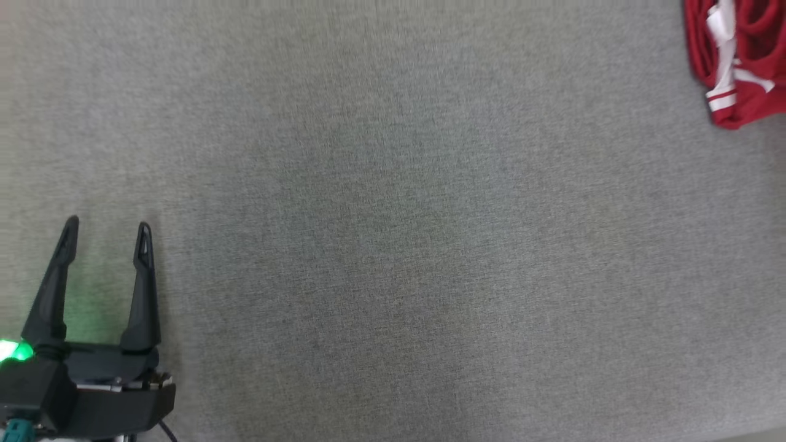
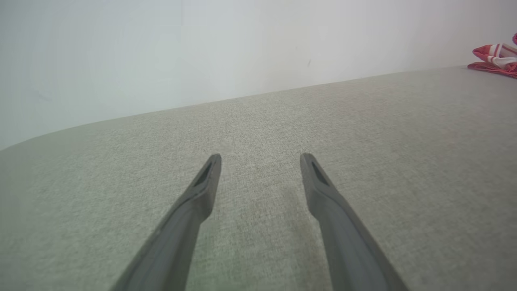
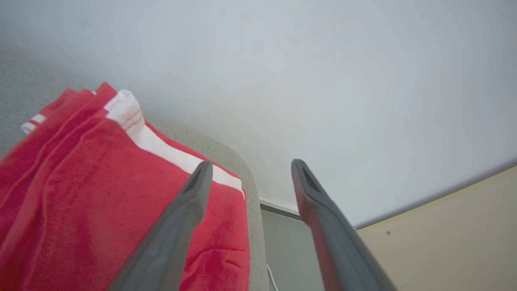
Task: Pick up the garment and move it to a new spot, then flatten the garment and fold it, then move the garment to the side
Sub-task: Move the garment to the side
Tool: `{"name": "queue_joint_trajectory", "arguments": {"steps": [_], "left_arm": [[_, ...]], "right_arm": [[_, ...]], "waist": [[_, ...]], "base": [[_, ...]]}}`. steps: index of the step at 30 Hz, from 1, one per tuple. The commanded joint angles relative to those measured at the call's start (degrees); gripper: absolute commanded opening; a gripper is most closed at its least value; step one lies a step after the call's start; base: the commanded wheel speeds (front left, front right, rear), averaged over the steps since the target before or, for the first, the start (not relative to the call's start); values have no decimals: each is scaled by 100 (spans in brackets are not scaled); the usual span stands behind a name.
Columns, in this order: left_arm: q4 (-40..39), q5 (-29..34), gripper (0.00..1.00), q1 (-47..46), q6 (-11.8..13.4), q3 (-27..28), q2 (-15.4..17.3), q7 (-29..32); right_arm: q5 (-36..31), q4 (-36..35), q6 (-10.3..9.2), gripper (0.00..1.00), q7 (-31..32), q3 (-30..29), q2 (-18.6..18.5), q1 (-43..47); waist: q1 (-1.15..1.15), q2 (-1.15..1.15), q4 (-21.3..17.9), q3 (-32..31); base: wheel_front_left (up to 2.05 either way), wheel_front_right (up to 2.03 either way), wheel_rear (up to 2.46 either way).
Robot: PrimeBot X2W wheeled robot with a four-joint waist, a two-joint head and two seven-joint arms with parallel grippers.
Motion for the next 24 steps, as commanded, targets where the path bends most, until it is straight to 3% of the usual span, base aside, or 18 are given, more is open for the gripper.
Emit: {"name": "queue_joint_trajectory", "arguments": {"steps": [1, 8, 16, 24], "left_arm": [[72, -46, 100, 122, 18, 55, -63, -17], [375, -64, 100, 551, 18, 189, -224, -16], [733, -70, 100, 1052, 18, 234, -375, -17], [870, -77, 100, 1310, 17, 197, -454, -17]], "right_arm": [[15, -66, -18, 100, -105, -33, 160, 82], [201, -547, -19, 100, -301, -211, 836, 700], [293, -1410, -19, 100, -318, -677, 1684, 2035], [287, -2256, -18, 100, -311, -1245, 2167, 3436]], "waist": [[0, -1, 45, -434], [0, -1, 158, -1320], [0, -1, 319, -2303], [0, -1, 530, -2797]], "base": [[0, 0, 0], [0, 0, 0], [0, 0, 0], [0, 0, 0]]}}
